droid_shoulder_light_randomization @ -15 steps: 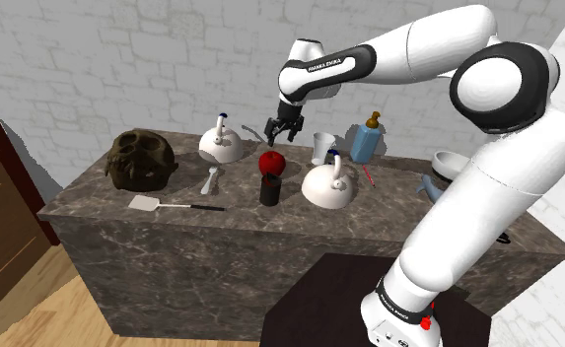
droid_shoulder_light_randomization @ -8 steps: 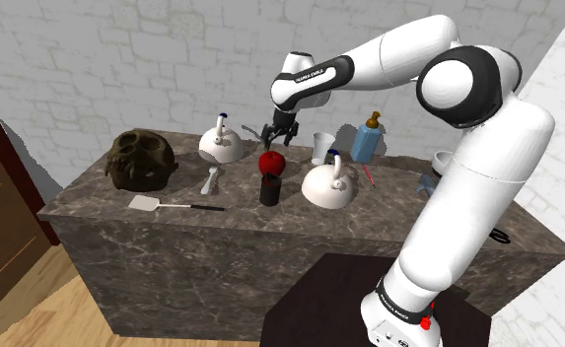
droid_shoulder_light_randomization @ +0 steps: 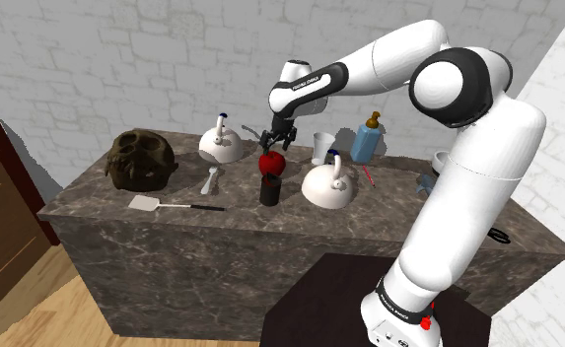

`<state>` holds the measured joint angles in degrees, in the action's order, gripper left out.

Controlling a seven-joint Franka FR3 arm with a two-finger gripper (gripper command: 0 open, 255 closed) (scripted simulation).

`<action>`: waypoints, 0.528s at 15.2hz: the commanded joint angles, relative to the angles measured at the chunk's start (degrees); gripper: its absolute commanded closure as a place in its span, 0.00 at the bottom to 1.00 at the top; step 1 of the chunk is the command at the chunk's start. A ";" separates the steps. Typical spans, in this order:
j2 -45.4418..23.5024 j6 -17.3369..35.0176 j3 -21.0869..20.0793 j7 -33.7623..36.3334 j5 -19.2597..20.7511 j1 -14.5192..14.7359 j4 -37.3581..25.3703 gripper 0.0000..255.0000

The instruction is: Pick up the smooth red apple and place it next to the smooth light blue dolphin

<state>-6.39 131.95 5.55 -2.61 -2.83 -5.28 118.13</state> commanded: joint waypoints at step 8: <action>-0.01 0.02 0.00 0.00 0.00 0.00 0.00 1.00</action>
<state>-6.40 131.97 5.55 -2.61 -2.83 -5.28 118.13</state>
